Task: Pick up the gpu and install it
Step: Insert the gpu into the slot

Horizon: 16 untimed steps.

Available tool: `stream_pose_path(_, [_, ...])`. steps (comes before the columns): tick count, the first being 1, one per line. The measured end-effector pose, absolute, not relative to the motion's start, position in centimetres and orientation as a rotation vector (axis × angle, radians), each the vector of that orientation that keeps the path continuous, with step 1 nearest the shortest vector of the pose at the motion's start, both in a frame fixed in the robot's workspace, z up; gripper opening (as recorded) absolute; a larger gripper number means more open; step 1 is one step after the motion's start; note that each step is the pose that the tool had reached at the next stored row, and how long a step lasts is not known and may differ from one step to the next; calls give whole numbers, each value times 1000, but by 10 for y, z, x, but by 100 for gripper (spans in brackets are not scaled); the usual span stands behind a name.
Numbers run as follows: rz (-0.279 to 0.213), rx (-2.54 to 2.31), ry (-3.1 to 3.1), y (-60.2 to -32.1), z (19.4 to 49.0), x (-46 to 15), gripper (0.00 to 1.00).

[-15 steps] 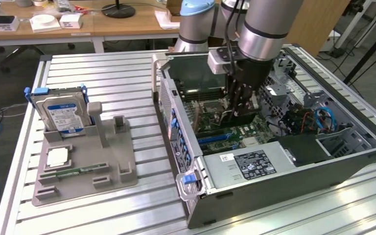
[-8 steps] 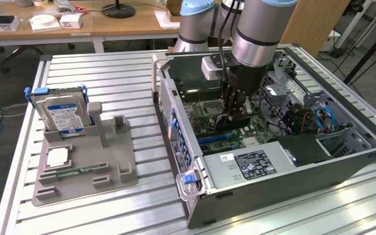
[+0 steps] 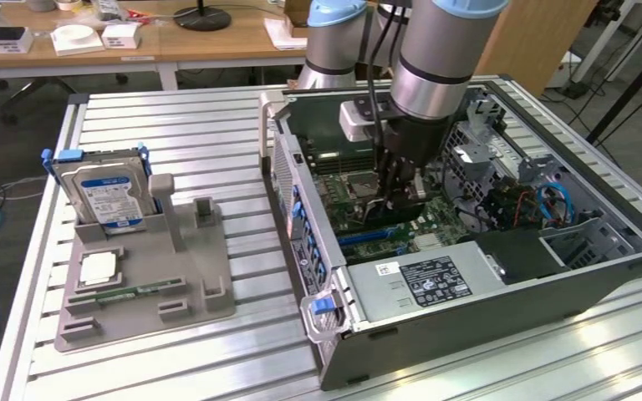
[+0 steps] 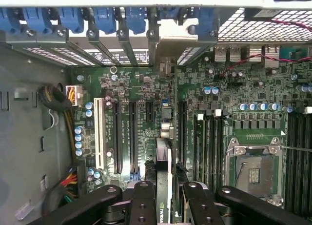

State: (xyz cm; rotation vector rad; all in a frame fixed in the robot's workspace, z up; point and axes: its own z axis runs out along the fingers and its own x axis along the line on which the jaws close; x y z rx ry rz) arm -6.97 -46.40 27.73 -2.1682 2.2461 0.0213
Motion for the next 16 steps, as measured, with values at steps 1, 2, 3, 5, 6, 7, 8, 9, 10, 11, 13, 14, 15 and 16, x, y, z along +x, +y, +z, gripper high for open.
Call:
stream_pose_path(1, [21,-2168,2246,-464,277,-70,26])
stream_pose_path(2, [21,-2168,2246,-464,276,-72,26])
stream_pose_path(3, [21,-2168,2246,-464,276,-73,26])
stream_pose_path(5, [21,-2168,2246,-464,274,-76,26])
stream_pose_path(6, [21,-2168,2246,-464,274,-76,26])
stream_pose_path(7, [21,-2169,2246,-464,274,-76,26])
stream_pose_path(8, [21,-2169,2246,-464,274,-76,26])
stream_pose_path(9, [21,-2168,2246,-464,274,-76,26])
stream_pose_path(10, [21,-2168,2246,-464,273,-76,26])
stream_pose_path(11, [21,-2168,2246,-464,273,-76,26])
stream_pose_path(13, [21,-2168,2246,-464,272,-76,26])
stream_pose_path(14, [21,-2168,2246,-464,271,-76,26])
stream_pose_path(15, [21,-2168,2246,-464,270,-76,26])
stream_pose_path(16, [21,-2168,2246,-464,270,-76,26])
